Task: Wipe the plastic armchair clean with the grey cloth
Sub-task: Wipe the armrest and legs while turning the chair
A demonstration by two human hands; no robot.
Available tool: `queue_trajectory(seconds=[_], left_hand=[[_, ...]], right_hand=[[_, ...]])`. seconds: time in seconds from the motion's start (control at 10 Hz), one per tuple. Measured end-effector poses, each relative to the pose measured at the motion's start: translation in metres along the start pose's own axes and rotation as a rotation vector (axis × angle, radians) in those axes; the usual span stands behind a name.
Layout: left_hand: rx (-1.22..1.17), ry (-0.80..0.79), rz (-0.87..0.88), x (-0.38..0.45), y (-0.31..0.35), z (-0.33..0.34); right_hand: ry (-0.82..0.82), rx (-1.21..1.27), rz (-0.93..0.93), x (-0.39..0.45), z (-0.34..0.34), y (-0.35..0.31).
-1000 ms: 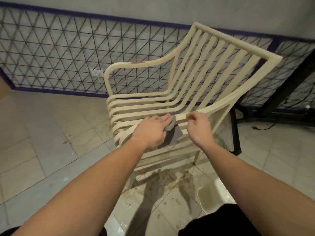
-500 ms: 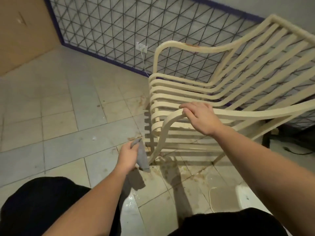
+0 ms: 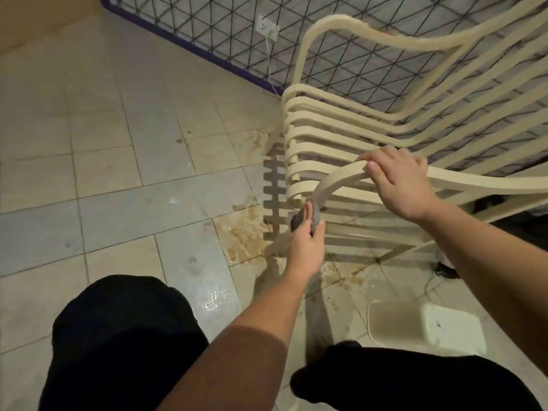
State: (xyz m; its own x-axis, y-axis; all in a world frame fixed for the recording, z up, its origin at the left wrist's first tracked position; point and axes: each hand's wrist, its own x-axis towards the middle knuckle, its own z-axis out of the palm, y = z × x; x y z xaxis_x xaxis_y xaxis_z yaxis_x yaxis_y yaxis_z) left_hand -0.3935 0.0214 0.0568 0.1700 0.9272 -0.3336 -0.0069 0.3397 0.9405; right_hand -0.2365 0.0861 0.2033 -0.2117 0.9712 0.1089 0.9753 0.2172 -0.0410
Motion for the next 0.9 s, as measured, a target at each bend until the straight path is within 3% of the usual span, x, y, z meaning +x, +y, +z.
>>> queue_trajectory(seconds=[0.1,0.2,0.3,0.4,0.5,0.6,0.7,0.9], left_hand=[[0.043,-0.076,-0.186,0.007,-0.032,-0.005],[-0.005,0.005,-0.386,0.004,-0.059,-0.017],[-0.156,0.312,-0.548,0.000,-0.065,-0.036],[-0.221,0.485,-0.535,0.006,-0.059,-0.046],[-0.426,0.419,-0.621,0.018,-0.029,-0.035],[-0.560,0.284,-0.574,0.040,-0.021,-0.009],[-0.407,0.205,-0.528,0.049,-0.018,0.011],[-0.394,0.241,-0.610,0.074,-0.048,0.000]], right_hand=[[0.047,0.000,-0.014,-0.001,0.003,-0.001],[0.073,0.023,-0.030,-0.002,0.004,-0.001],[0.088,0.043,-0.036,-0.003,0.004,-0.001],[0.104,0.065,-0.037,-0.003,0.007,-0.002],[0.149,0.081,-0.026,-0.004,0.009,-0.003],[0.163,0.081,-0.041,-0.005,0.010,-0.004],[0.169,0.103,-0.066,-0.003,0.009,-0.001],[0.631,0.395,-0.040,-0.051,0.041,-0.003]])
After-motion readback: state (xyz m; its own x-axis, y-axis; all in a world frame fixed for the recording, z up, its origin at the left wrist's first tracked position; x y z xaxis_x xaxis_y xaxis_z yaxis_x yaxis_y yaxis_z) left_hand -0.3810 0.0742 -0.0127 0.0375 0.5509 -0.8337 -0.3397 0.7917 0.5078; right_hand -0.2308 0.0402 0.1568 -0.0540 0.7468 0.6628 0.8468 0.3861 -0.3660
